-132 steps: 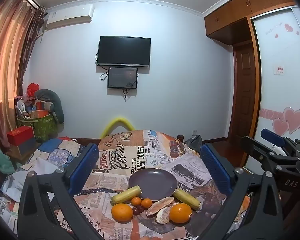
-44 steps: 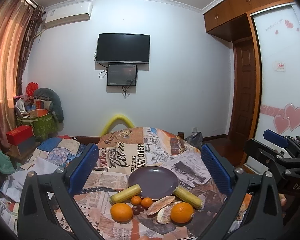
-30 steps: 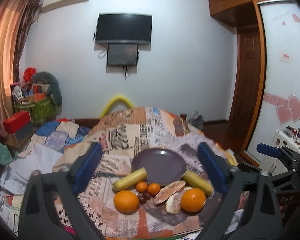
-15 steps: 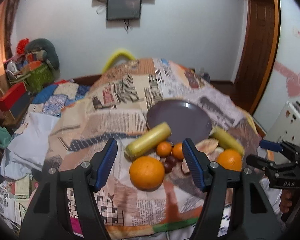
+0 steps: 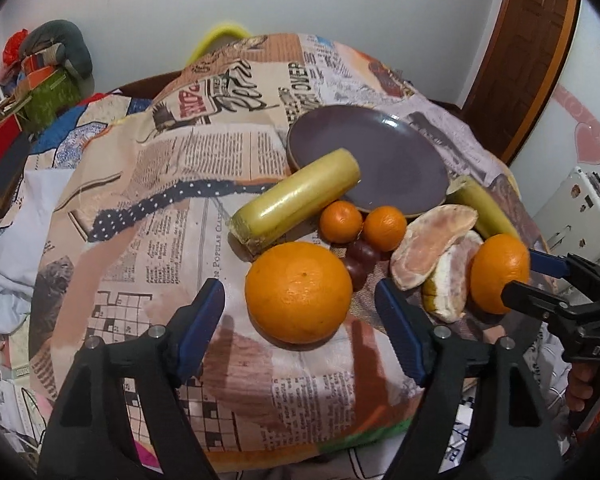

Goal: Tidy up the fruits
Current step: 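Close the left gripper on a large orange while the right gripper grips the Dole orange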

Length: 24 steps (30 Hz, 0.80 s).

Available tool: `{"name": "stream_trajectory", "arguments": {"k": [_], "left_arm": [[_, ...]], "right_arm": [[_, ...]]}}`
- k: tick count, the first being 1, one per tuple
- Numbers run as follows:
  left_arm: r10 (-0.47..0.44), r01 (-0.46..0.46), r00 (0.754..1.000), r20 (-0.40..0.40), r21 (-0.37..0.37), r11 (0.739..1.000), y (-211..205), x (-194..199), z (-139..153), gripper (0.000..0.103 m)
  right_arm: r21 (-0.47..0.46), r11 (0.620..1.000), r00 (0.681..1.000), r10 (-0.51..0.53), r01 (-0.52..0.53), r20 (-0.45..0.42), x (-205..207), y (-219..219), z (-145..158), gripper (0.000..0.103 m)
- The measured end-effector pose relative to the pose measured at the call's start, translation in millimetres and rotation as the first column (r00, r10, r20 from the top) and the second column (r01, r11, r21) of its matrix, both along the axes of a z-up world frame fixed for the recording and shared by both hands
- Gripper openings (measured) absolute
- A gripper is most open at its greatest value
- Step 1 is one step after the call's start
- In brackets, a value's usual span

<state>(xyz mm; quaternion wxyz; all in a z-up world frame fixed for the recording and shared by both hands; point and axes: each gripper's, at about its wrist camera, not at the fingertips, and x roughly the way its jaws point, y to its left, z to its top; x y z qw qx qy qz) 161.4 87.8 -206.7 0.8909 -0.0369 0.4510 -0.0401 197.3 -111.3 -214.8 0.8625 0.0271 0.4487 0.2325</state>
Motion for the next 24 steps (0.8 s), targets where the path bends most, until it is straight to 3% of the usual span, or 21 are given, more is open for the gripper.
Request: {"name": "stream_trajectory", "arguments": {"k": [7, 12, 18, 24], "left_arm": [[0.006, -0.008, 0.999, -0.052, -0.027, 1.000, 0.0, 17.0, -17.4, 0.077], [0.016, -0.018, 0.997, -0.074, -0.032, 0.999, -0.3, 26.7, -27.7, 0.077], [0.025, -0.030, 0.997, -0.069, -0.059, 0.998, 0.6, 33.0, -27.6, 0.077], [0.042, -0.045, 0.997, -0.058, -0.049, 0.998, 1.8, 34.6, -24.4, 0.065]], "right_arm": [[0.005, 1.000, 0.999, 0.019, -0.019, -0.042, 5.1, 4.1, -12.5, 0.083], [0.010, 1.000, 0.999, 0.007, -0.007, -0.047, 6.8, -0.1, -15.4, 0.068], [0.029, 1.000, 0.999, 0.012, -0.010, -0.047, 6.8, -2.0, -15.4, 0.068], [0.043, 0.999, 0.999, 0.005, -0.002, -0.047, 8.8, -4.2, -13.0, 0.067]]}}
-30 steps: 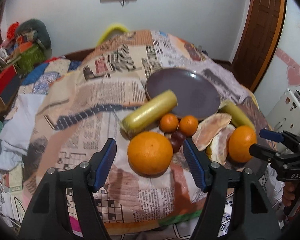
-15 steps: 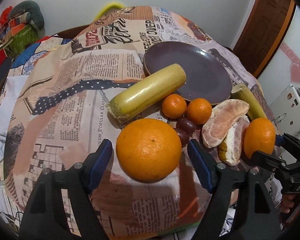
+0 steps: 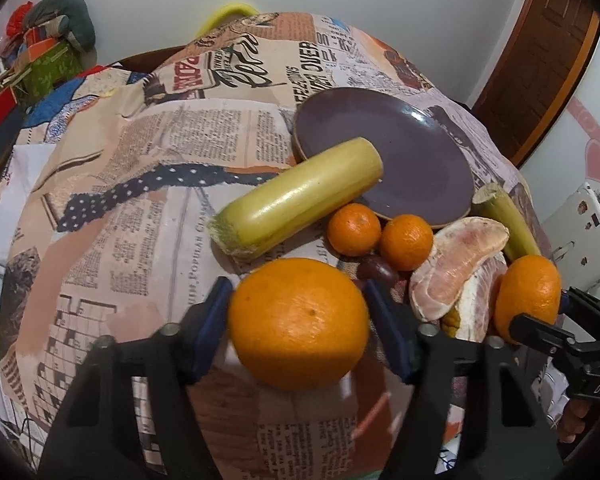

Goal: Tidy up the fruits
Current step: 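Close the left gripper on a large orange while the right gripper grips the Dole orange, then lift both held oranges and carry them over the grey plate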

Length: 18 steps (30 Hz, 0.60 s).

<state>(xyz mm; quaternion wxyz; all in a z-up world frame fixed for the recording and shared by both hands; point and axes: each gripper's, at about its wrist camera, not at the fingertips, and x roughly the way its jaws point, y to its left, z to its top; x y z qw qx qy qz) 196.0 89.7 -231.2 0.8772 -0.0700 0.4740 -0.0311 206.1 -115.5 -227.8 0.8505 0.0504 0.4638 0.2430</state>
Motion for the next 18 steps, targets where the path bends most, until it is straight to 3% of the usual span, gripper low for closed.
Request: {"name": "stream_trajectory", "arguments": {"k": [8, 18], "left_arm": [[-0.011, 0.011, 1.000, 0.009, 0.005, 1.000, -1.5, -7.5, 5.3, 0.064], [-0.005, 0.001, 0.990, 0.139, 0.026, 1.000, -7.4, -20.2, 52.6, 0.064]], "right_arm": [[0.021, 1.000, 0.999, -0.010, 0.009, 0.050, 2.4, -3.0, 16.2, 0.067], [0.049, 0.999, 0.987, -0.032, 0.024, 0.156, 9.9, -9.5, 49.2, 0.067]]}}
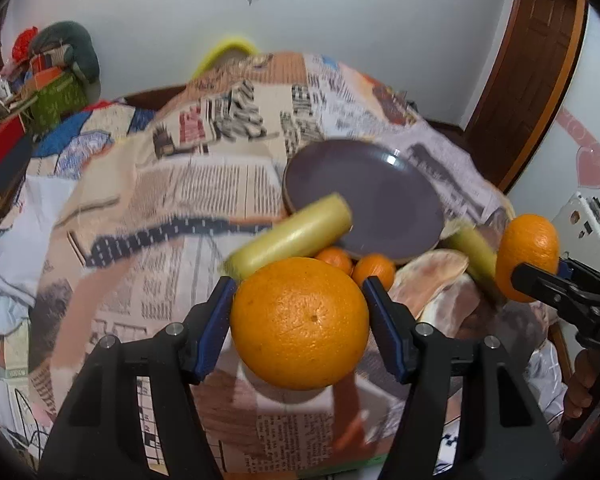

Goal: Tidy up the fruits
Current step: 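Lift both held oranges and carry them over the grey plate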

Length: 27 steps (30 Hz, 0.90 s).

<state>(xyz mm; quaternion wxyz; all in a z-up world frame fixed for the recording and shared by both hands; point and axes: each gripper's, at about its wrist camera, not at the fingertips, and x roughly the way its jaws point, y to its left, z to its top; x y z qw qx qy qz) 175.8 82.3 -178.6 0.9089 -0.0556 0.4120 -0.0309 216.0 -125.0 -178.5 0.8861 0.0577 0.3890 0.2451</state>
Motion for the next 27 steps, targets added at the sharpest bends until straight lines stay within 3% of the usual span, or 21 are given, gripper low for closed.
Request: {"name": "stream_trajectory", "arguments": {"k": [12, 27], "left_arm": [[-0.015, 0.021, 0.986, 0.166, -0.034, 0.999, -14.9, 8.4, 55.4, 0.064], [0.005, 0.004, 0.978, 0.210, -0.045, 0.999, -20.8, 53.8, 69.6, 0.064]], "right_arm": [[0.023, 0.999, 0.988, -0.039, 0.036, 0.148, 19.0, -4.4, 42.2, 0.067], [0.002, 0.999, 0.965, -0.042, 0.043, 0.260, 60.1, 5.1, 62.2, 0.067]]}}
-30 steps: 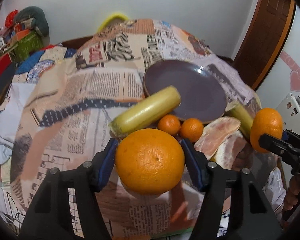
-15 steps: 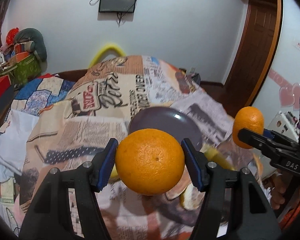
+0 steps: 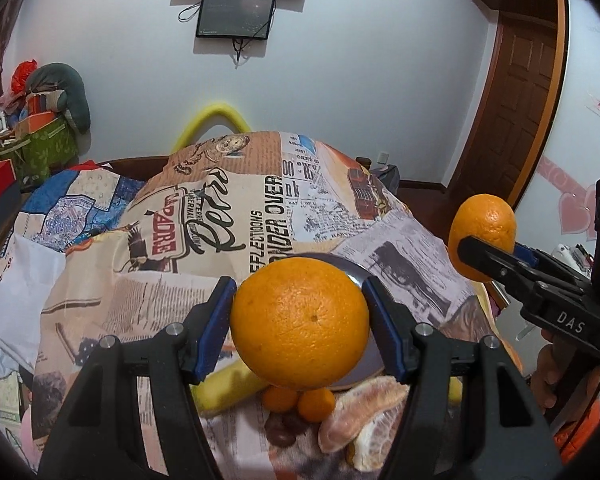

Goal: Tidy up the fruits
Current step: 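Lift both held oranges and carry them over the grey plate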

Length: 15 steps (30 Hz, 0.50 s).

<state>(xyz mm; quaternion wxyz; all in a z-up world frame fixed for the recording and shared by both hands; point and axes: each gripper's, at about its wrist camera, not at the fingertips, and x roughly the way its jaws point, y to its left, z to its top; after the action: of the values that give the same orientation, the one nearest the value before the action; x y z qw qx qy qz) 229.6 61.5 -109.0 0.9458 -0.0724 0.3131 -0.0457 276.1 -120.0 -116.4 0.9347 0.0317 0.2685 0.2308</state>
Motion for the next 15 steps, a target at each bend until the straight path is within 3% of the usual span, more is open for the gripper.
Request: {"name": "stream_trajectory", "arguments": {"k": [15], "left_arm": [[0.033, -0.032, 0.998, -0.045, 0.019, 0.999, 7.0, 58.9, -21.0, 0.064]], "right_arm": [[-0.062, 0.998, 0.998, 0.025, -0.029, -0.063, 55.2, 11.2, -26.4, 0.067]]}}
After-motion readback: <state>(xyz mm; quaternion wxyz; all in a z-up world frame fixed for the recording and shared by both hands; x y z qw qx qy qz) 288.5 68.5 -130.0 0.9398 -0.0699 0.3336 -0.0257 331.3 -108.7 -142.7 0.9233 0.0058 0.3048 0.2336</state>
